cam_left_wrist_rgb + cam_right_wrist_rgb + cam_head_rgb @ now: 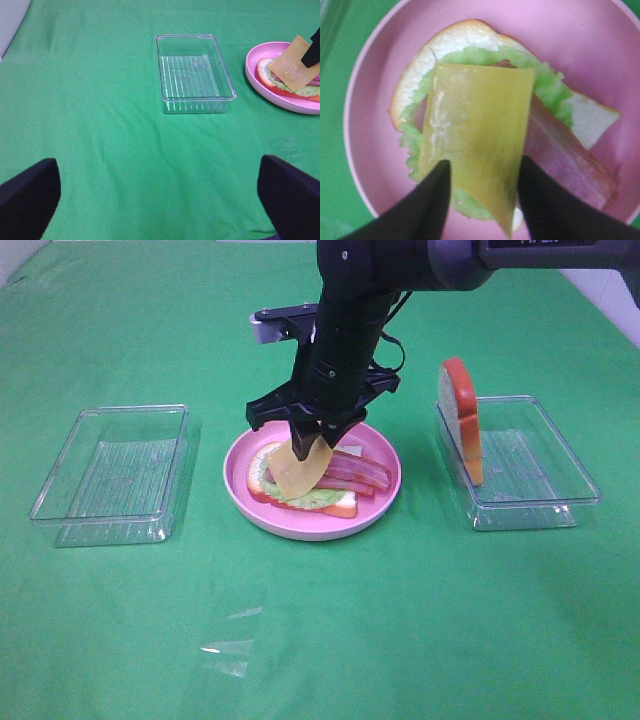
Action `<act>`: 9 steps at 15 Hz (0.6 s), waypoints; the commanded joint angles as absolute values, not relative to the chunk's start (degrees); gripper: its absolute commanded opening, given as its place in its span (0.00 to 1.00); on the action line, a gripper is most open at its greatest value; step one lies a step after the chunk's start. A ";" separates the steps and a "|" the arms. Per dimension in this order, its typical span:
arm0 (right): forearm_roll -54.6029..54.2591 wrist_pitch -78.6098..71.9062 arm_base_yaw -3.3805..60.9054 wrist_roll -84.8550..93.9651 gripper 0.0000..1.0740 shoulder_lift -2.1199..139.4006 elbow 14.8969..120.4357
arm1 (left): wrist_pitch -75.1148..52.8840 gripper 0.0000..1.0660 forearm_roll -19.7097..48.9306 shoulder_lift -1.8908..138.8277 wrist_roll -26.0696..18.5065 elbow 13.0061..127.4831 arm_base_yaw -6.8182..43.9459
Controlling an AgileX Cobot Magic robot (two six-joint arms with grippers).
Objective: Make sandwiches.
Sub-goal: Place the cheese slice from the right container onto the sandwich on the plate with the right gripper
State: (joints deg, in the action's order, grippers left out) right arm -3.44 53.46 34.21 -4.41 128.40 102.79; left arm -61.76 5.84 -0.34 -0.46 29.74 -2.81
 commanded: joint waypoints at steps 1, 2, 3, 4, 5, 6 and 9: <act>2.18 54.77 34.09 -6.82 0.91 128.57 102.79 | -61.54 0.95 6.36 -1.20 -0.57 29.62 -2.92; 3.78 55.81 34.09 -7.05 0.90 128.57 102.79 | -61.54 0.95 6.36 -1.20 -0.57 29.62 -2.92; 4.70 57.01 34.09 -7.05 0.90 128.57 102.79 | -61.54 0.95 6.36 -1.20 -0.57 29.62 -2.92; 4.70 57.81 34.09 -7.05 0.90 128.46 102.79 | -61.54 0.95 6.36 -1.20 -0.57 29.62 -2.92; 4.70 58.21 34.09 -7.05 0.90 128.17 102.79 | -61.54 0.95 6.36 -1.20 -0.57 29.62 -2.92; 4.64 58.44 34.15 -7.05 0.90 127.60 102.79 | -61.54 0.95 6.36 -1.20 -0.57 29.62 -2.92; 4.64 58.38 34.15 -5.33 0.90 123.19 102.79 | -61.54 0.95 6.36 -1.20 -0.57 29.62 -2.92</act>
